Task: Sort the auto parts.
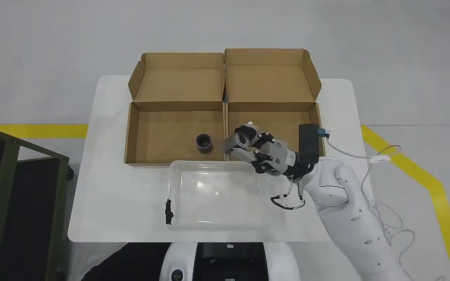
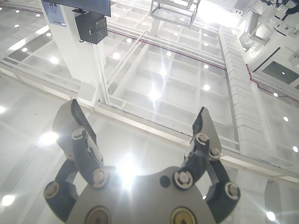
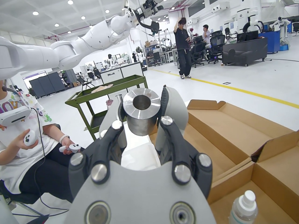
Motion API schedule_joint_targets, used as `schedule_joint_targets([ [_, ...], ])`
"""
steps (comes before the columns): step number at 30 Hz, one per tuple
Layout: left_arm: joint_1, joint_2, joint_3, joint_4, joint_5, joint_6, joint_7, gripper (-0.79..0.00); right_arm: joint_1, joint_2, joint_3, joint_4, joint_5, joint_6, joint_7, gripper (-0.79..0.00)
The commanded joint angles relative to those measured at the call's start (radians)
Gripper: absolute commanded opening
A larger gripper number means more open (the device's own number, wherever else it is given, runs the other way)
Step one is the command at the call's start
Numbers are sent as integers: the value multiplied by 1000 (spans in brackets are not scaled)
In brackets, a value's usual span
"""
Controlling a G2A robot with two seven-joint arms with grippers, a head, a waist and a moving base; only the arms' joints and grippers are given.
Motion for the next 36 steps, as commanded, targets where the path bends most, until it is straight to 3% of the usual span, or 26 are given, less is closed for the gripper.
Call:
schedule_joint_targets([
  [1,0,0,0,0,0,0,0,0,8,-2,-10,-7,-48,26,9,-785],
  [19,0,0,0,0,0,0,0,0,179,-51,-236,77,-415,280,92,-785],
  [36,0,0,0,0,0,0,0,0,382,-135,-435,281,-506,426,209,-785],
])
